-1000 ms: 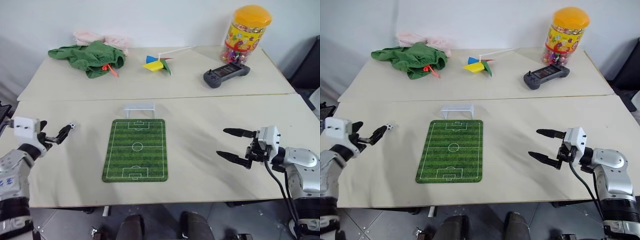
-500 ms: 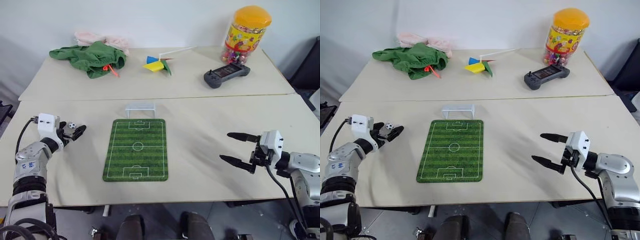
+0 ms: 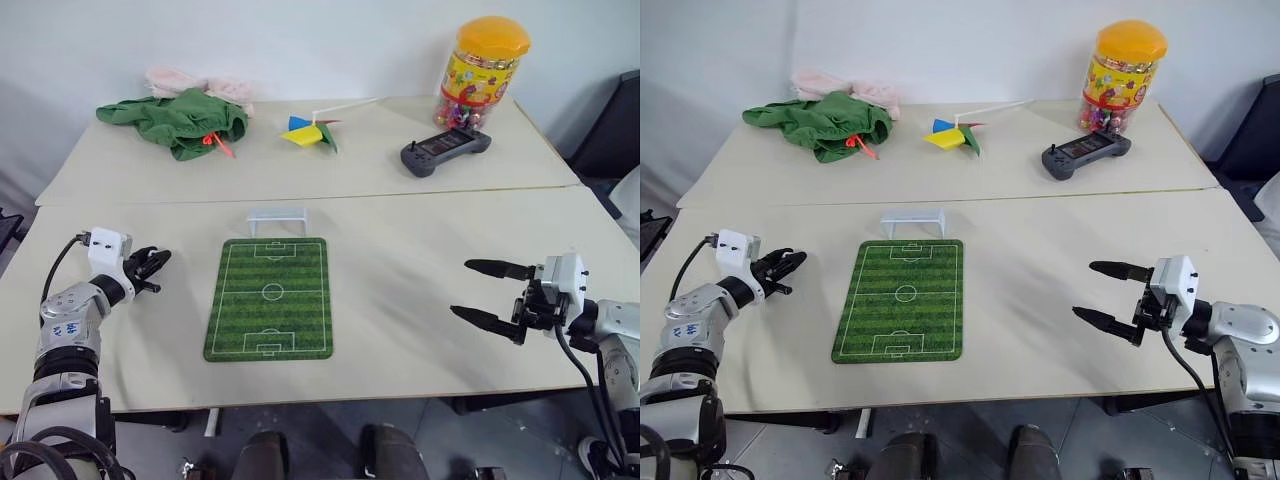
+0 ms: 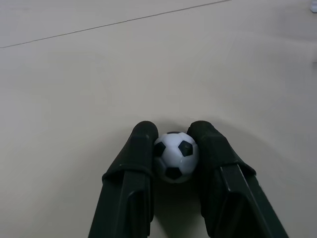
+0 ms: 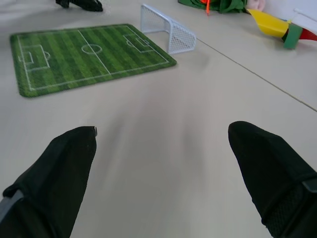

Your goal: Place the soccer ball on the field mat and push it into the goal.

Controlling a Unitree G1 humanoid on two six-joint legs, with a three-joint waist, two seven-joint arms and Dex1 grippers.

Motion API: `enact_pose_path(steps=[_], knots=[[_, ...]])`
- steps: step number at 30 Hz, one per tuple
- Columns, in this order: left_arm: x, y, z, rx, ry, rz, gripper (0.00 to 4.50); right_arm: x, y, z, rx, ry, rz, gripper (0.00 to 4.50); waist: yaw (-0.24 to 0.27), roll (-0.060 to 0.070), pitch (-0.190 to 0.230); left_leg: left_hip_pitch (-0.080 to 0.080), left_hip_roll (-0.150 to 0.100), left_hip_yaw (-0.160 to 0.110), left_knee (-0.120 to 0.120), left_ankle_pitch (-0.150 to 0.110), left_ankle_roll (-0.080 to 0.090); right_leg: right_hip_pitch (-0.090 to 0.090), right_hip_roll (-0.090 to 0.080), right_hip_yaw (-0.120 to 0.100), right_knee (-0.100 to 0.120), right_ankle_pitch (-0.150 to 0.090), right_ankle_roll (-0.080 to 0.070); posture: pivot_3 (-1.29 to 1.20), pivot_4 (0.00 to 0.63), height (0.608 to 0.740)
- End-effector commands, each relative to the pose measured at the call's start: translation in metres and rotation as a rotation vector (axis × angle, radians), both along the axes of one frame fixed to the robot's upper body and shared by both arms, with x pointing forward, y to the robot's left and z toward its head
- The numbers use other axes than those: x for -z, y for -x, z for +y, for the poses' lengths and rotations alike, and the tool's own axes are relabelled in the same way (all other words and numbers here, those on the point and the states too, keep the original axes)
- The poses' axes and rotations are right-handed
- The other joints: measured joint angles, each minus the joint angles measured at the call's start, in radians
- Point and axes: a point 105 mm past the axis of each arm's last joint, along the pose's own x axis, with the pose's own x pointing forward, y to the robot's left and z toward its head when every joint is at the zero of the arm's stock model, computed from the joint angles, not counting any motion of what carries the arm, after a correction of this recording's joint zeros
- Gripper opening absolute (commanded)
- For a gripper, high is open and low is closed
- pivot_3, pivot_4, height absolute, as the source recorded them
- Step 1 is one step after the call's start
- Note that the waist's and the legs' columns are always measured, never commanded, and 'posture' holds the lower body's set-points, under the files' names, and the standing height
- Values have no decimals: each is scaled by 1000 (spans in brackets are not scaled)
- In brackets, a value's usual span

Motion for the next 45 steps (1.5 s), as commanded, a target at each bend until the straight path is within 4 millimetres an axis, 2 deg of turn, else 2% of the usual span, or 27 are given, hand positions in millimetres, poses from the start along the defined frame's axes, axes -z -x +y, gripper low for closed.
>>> enact_pose_path(steps=[1,4,6,8,11,13,17,22,30,42,45], knots=[[-18,11,-24,158,1,-64,852,-14,6,-6,-23,-8,-32,4500,0,0,0,0,0,1,0,0,0,0,0,0,0,0,0,0,150,740],[-30,37,-67,387,29,-89,852,-13,9,-4,-44,-15,-11,4500,0,-1,1,-1,0,3,0,-1,-1,-1,0,1,-1,1,2,0,150,740],[-35,63,-97,576,64,-118,852,-11,9,-3,-46,-20,-7,4500,0,-2,1,-1,0,5,0,-2,0,-1,0,3,-2,2,3,0,150,740],[-34,79,-109,669,68,-105,852,-11,8,-2,-49,-22,-5,4500,0,-2,1,-1,0,6,0,-4,-1,-1,0,4,-3,2,4,0,150,740],[-32,104,-140,826,63,-62,852,-7,12,4,-90,-23,13,4500,1,-2,1,-2,2,7,0,-4,0,-2,2,5,-9,2,4,0,150,740],[-31,114,-158,911,47,-39,852,-3,16,8,-130,-16,31,4500,3,-3,2,-2,2,8,0,-5,0,-2,2,6,-10,2,4,0,150,740],[-23,118,-182,975,-6,-18,852,4,27,16,-215,-7,48,4500,7,-3,2,-2,2,8,1,-6,1,-1,3,8,-11,2,4,0,150,740],[-8,117,-189,1009,-77,4,852,9,39,25,-310,-2,62,4500,3,-3,2,-2,2,9,1,-6,1,-2,3,8,-11,2,4,0,150,740],[14,115,-177,997,-128,55,852,10,45,46,-347,-46,45,4500,4,-3,2,-1,3,10,1,-7,1,-3,4,9,-11,2,4,0,150,740],[24,113,-177,1027,-168,73,852,15,49,39,-273,-30,64,4500,23,-3,2,-1,3,11,2,-8,1,-3,5,11,-12,2,4,0,150,740],[26,110,-176,1025,-174,73,852,17,48,38,-260,-26,65,4500,25,-3,2,-1,3,12,2,-11,6,-3,5,11,-12,2,4,0,150,740]])
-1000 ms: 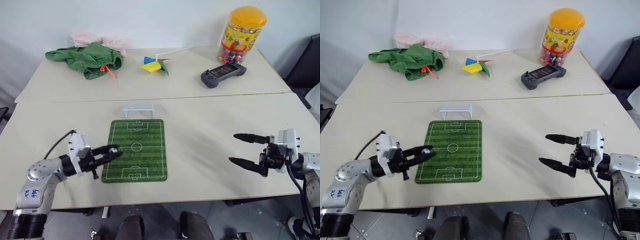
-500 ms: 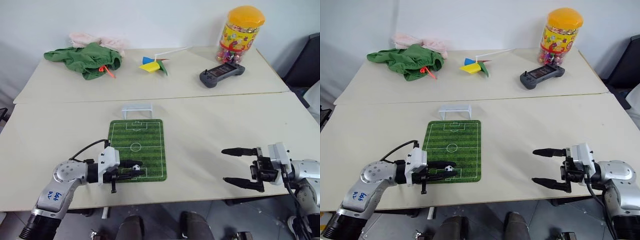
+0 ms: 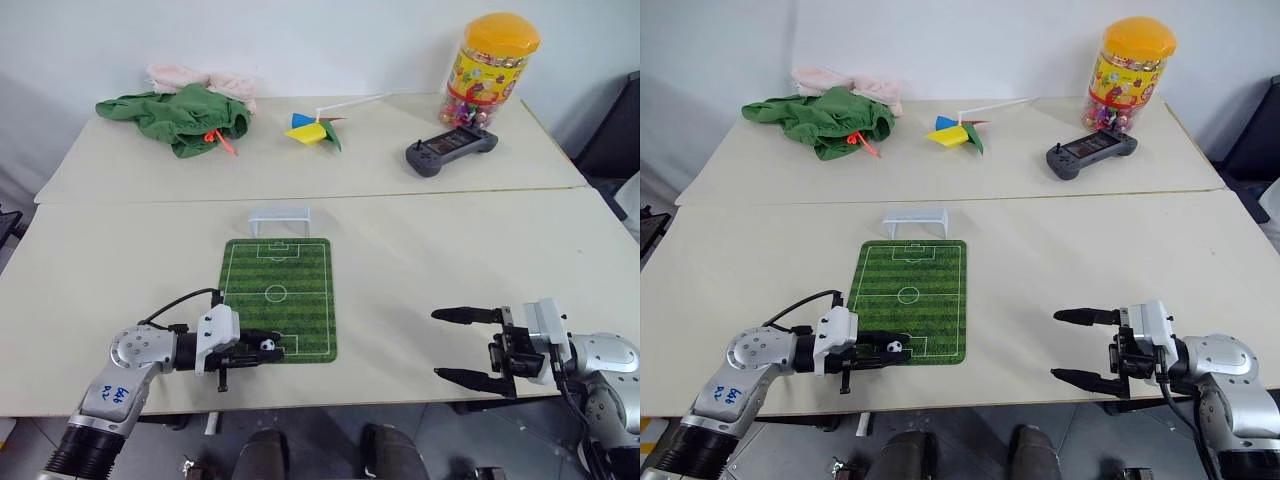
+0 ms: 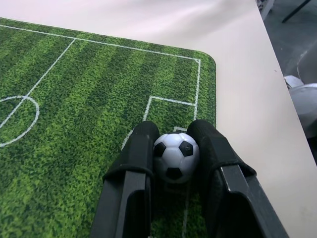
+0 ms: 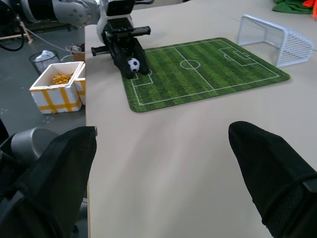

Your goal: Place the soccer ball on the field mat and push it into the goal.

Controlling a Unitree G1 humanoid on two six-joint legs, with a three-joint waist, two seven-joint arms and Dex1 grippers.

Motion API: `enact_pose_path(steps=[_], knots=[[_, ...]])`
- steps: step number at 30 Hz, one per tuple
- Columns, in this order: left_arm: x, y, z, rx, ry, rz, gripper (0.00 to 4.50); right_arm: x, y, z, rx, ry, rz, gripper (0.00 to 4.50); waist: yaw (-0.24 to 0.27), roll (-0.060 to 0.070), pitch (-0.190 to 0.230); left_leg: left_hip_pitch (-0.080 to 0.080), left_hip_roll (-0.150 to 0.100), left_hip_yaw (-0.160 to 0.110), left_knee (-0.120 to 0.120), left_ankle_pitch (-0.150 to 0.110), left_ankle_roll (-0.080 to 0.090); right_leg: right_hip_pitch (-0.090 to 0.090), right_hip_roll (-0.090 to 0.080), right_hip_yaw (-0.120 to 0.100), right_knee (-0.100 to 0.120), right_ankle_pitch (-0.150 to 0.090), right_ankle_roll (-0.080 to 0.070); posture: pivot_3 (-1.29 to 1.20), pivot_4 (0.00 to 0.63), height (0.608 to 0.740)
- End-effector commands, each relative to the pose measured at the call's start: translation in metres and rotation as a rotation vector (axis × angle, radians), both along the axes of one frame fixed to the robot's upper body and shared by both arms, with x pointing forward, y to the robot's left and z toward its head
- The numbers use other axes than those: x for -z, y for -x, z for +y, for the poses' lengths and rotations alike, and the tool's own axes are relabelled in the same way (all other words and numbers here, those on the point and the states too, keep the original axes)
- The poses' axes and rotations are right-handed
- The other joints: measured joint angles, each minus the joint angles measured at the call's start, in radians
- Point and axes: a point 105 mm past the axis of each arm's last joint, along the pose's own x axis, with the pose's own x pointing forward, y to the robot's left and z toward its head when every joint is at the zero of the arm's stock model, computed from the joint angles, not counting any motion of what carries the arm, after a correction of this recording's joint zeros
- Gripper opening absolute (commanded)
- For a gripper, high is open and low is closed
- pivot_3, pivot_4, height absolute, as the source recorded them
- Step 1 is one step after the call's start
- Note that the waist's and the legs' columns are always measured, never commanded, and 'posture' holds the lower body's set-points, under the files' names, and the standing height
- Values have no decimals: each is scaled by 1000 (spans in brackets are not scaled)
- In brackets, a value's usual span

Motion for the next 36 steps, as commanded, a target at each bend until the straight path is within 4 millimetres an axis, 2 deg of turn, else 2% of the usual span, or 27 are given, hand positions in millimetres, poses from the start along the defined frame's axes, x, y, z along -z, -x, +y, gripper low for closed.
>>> enact_pose_path(steps=[1,4,6,16,19,22,25,31,34,36], knots=[[3,-3,1,2,-16,-3,852,-7,0,-2,15,11,-36,4500,1,0,0,0,0,0,0,0,0,0,0,0,0,0,0,0,150,740],[4,-3,1,8,-20,-4,852,-6,-1,-2,24,11,-38,4500,1,0,0,0,0,0,0,0,0,0,0,0,0,0,0,0,150,740],[3,-5,1,6,-20,-8,1564,-6,-3,-2,29,12,-41,4500,1,0,0,0,0,0,0,0,0,0,0,0,0,0,0,0,150,740],[-8,-13,-1,-4,15,-68,4420,-7,-9,-4,52,23,-49,4500,1,0,0,0,0,1,1,0,0,0,0,1,0,0,0,0,150,740],[-14,-14,0,-4,25,-78,4466,-8,-10,-4,52,13,-52,4500,1,0,0,0,0,1,1,0,0,0,0,1,0,0,0,0,150,740],[-39,-19,6,-32,95,-144,4466,-20,-3,-4,15,-62,-58,4500,1,0,0,0,0,1,1,0,0,0,0,1,0,0,0,0,150,740],[-54,-19,8,-47,137,-179,4466,-20,1,-6,9,-68,-50,4500,1,0,0,0,0,1,0,0,1,0,0,1,0,0,0,0,150,740],[-50,5,5,45,90,-121,4466,-10,4,-6,61,-57,-25,4500,-2,0,0,0,0,2,0,-2,0,0,0,2,-1,1,1,0,150,740],[-46,22,5,101,108,-79,3867,-9,6,-6,76,-64,-23,4500,-4,0,0,0,2,3,0,-2,0,-1,2,2,-2,1,1,0,150,740],[-43,28,5,124,102,-63,3258,-9,8,-6,76,-68,-22,4500,-1,0,0,0,3,4,0,-3,0,-1,3,3,-2,1,1,0,150,740]])
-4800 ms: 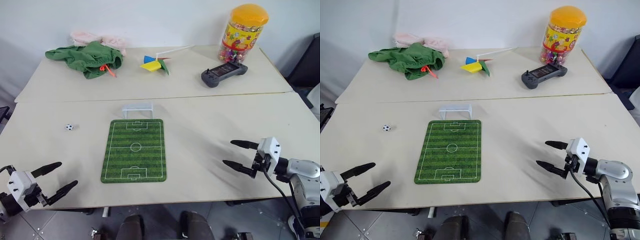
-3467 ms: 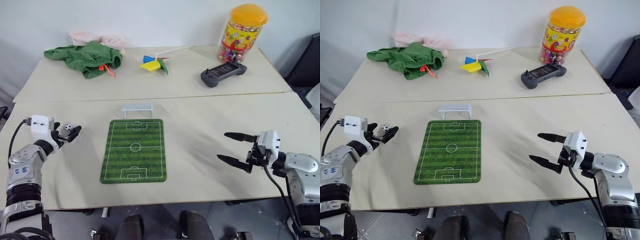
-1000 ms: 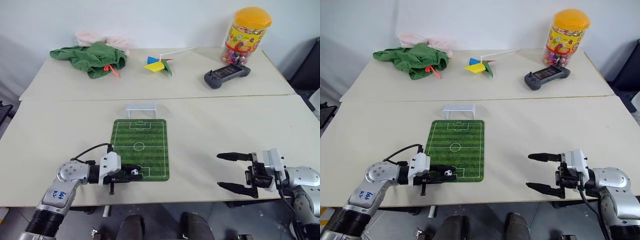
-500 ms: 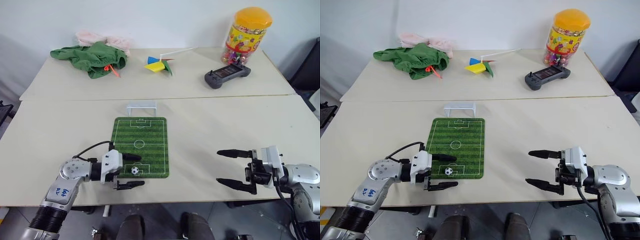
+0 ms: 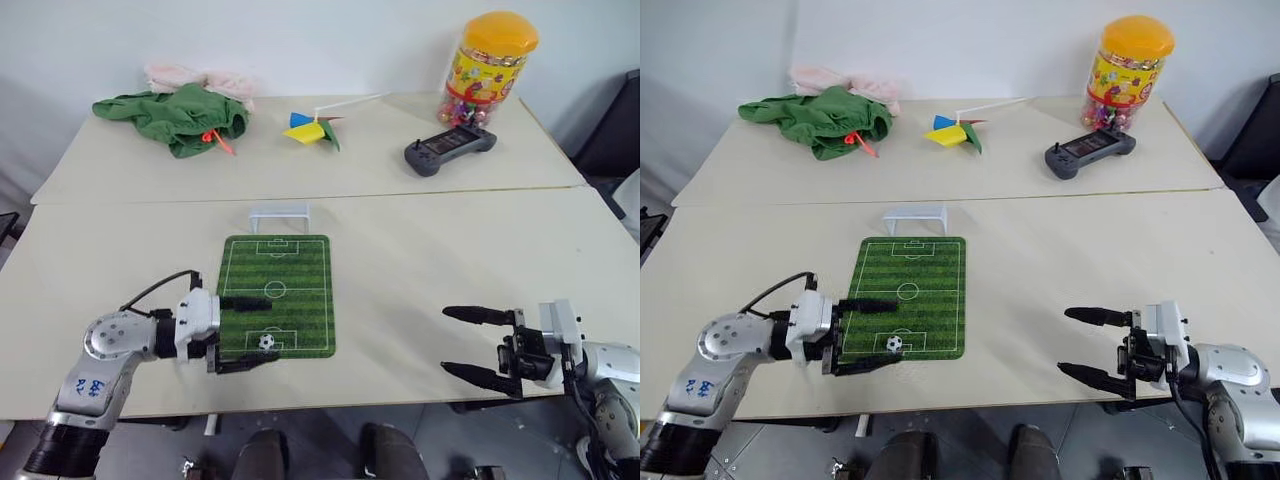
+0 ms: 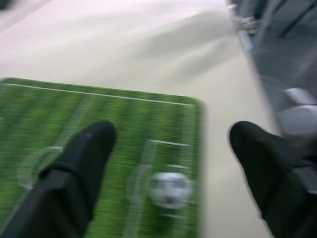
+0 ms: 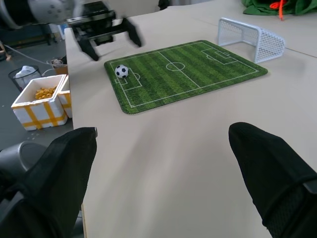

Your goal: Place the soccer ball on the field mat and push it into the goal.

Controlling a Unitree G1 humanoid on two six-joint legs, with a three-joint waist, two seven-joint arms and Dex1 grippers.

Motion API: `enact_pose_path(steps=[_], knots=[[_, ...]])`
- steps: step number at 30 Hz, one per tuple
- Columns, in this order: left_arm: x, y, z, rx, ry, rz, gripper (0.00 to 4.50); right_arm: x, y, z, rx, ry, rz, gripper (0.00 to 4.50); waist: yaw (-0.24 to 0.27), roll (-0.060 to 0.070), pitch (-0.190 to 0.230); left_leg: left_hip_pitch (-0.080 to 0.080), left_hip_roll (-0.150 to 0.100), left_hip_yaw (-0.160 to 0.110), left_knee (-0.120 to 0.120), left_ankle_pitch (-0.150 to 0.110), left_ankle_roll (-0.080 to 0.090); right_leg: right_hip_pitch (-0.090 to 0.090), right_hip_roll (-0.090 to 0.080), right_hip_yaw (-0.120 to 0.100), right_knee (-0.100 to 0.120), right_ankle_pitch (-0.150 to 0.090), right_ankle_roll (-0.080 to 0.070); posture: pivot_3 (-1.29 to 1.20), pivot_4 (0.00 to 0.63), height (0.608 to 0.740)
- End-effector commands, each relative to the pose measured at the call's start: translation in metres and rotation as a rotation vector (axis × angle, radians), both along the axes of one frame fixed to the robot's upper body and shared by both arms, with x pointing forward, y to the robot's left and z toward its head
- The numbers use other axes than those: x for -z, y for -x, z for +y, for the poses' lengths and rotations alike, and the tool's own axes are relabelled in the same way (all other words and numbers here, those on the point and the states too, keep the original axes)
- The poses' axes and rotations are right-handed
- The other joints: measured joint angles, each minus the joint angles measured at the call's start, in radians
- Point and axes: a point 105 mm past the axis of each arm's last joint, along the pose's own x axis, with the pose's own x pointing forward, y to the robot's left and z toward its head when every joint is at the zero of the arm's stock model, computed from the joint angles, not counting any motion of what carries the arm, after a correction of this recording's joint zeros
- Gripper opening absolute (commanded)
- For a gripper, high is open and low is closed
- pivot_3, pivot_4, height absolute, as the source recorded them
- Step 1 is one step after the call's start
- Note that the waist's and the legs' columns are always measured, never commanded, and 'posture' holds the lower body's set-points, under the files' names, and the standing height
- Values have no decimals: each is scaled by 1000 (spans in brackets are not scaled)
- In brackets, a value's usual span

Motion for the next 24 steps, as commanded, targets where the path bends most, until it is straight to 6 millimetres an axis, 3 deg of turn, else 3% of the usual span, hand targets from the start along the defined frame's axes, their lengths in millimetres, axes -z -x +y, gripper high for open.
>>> enact_pose_path(steps=[1,10,17,21,24], knots=[[-6,11,-2,63,0,-13,2933,-10,4,1,-3,-11,-49,4500,1,0,0,0,0,0,0,0,0,0,0,0,0,0,0,0,150,740],[19,8,8,87,-96,48,56,-10,1,-7,105,-100,-48,4500,2,0,0,0,1,1,0,-2,1,0,1,1,-2,0,0,0,150,740],[30,-16,5,101,-151,18,17,-11,-5,-9,148,-97,-70,4500,4,0,0,0,1,2,1,-2,1,0,2,1,-2,0,-1,0,150,740],[7,-55,-1,-36,-57,-76,17,-15,-7,-10,170,-102,-97,4500,6,0,0,-1,1,2,2,-2,1,0,2,1,-1,1,0,0,150,740],[-27,-81,2,-150,54,-131,17,-20,-11,-11,189,-108,-119,4500,2,0,0,0,1,2,2,-2,1,0,2,1,0,1,1,0,150,740]])
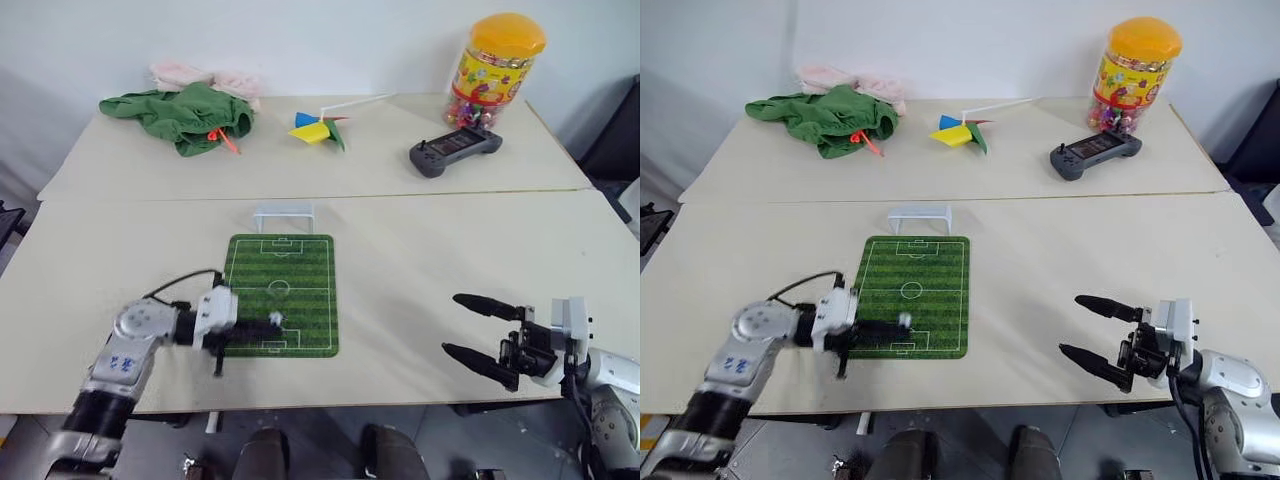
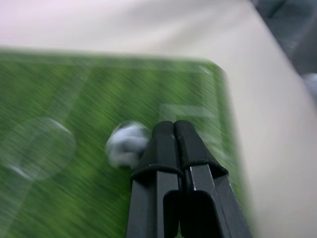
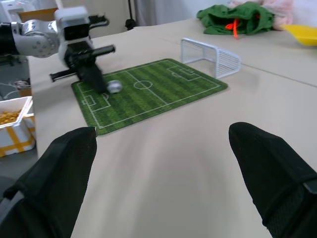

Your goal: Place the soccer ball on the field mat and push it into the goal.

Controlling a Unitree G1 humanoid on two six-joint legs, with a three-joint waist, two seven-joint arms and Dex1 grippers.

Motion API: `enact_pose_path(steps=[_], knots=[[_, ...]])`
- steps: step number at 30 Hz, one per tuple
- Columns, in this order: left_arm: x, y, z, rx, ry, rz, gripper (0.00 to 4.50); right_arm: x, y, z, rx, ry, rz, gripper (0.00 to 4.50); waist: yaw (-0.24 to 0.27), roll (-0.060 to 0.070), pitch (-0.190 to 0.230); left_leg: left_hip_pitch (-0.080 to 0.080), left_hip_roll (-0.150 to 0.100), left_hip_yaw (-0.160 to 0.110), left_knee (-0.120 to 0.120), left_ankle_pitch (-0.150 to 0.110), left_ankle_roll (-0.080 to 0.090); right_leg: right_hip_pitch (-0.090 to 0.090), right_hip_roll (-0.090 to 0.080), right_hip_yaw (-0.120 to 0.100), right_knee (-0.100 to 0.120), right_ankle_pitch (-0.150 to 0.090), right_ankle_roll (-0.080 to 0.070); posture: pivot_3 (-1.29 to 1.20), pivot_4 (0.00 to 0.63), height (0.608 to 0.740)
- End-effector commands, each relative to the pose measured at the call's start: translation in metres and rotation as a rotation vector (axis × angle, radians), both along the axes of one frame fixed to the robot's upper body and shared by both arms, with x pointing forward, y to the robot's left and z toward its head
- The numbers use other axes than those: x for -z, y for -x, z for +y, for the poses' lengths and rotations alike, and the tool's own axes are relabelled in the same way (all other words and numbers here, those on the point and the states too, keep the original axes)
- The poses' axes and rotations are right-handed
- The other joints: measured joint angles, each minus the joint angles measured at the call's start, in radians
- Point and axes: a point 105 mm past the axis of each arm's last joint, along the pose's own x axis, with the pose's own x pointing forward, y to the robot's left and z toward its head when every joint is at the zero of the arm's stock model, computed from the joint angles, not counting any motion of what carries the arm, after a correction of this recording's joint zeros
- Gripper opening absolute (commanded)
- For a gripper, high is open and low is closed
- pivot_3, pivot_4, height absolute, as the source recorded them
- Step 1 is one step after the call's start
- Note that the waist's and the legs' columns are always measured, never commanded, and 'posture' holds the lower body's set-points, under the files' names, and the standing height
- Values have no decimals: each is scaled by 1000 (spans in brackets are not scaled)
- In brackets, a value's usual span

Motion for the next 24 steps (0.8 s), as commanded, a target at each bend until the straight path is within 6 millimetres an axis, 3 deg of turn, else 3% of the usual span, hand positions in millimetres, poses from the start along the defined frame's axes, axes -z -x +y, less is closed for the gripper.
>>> enact_pose_path(steps=[1,6,9,15,21,24], knots=[[-40,-24,9,-126,119,-81,17,-14,-3,-5,42,-10,-72,4500,-4,0,0,0,0,0,0,0,0,0,0,0,0,0,0,0,150,740],[-62,-50,21,-278,181,-164,17,-19,-11,-5,70,-31,-94,4500,-7,0,0,1,0,1,-1,1,-1,0,0,1,0,0,0,0,150,740],[-67,-54,22,-297,188,-190,17,-20,-17,-3,71,-39,-101,4500,-3,-1,0,1,0,1,0,2,-3,0,0,1,0,0,1,0,150,740],[-78,-49,26,-310,290,-66,17,-24,-30,0,57,-46,-121,4500,-5,-1,1,1,0,2,-1,2,-3,0,0,1,1,0,1,0,150,740],[-71,-43,67,-446,286,5,17,-27,-44,-11,49,-6,-125,4500,-17,-1,1,1,0,2,-1,2,-4,0,0,1,2,1,1,0,150,740],[-66,-33,81,-444,243,-66,17,-27,-50,-15,43,12,-121,4500,-22,-1,1,1,0,2,-1,2,-4,0,0,2,3,1,1,0,150,740]])
